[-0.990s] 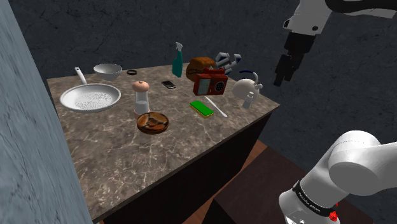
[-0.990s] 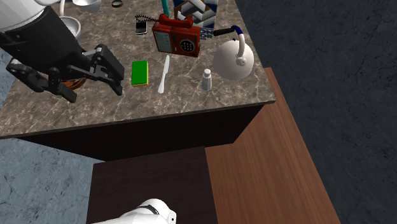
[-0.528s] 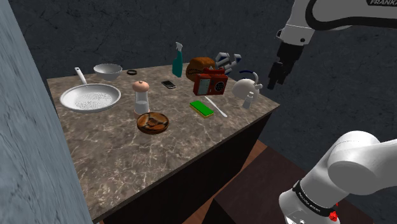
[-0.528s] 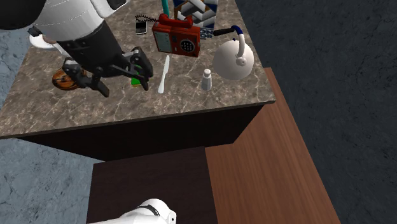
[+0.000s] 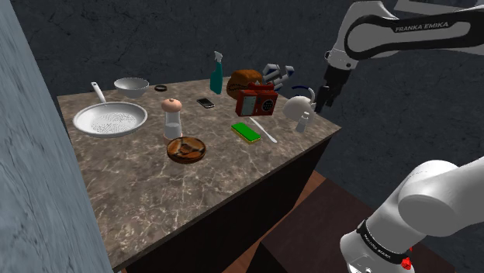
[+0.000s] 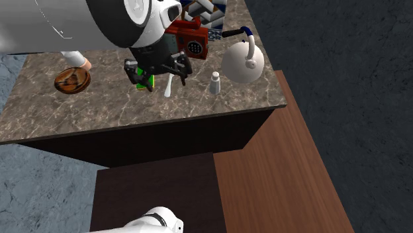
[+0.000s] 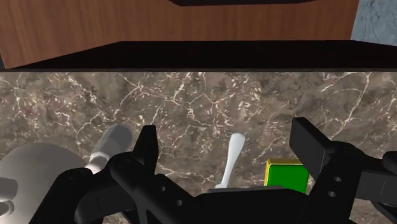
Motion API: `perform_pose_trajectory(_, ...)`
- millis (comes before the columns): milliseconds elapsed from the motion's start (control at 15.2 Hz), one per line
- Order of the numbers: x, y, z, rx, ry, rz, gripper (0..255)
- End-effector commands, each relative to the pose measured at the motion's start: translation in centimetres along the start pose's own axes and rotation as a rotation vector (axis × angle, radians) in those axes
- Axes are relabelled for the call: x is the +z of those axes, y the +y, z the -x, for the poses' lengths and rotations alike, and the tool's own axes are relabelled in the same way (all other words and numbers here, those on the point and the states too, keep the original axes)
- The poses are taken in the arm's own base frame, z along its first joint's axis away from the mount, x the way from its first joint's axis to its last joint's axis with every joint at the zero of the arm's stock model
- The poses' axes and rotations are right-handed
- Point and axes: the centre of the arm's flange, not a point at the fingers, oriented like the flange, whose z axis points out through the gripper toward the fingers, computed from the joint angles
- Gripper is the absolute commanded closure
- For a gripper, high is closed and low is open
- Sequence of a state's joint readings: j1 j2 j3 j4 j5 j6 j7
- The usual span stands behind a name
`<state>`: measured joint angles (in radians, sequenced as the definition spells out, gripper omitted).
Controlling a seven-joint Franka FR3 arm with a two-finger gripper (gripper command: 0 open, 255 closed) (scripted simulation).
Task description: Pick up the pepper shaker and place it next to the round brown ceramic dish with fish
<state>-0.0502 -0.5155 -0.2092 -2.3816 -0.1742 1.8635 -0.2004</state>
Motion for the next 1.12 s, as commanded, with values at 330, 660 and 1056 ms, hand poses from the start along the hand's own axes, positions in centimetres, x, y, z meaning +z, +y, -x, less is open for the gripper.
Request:
perform_pose_trajectory(330, 4.7, 5.8, -4.4, -0.006, 0.029, 0.023, 0)
perform_pose_trajectory(660, 8.0, 10.0, -7.7, -0.01, 0.048, 0.039, 0)
perform_pose_trajectory(1056, 11.6, 14.7, -11.3, -0.015, 0.069, 0.056, 0)
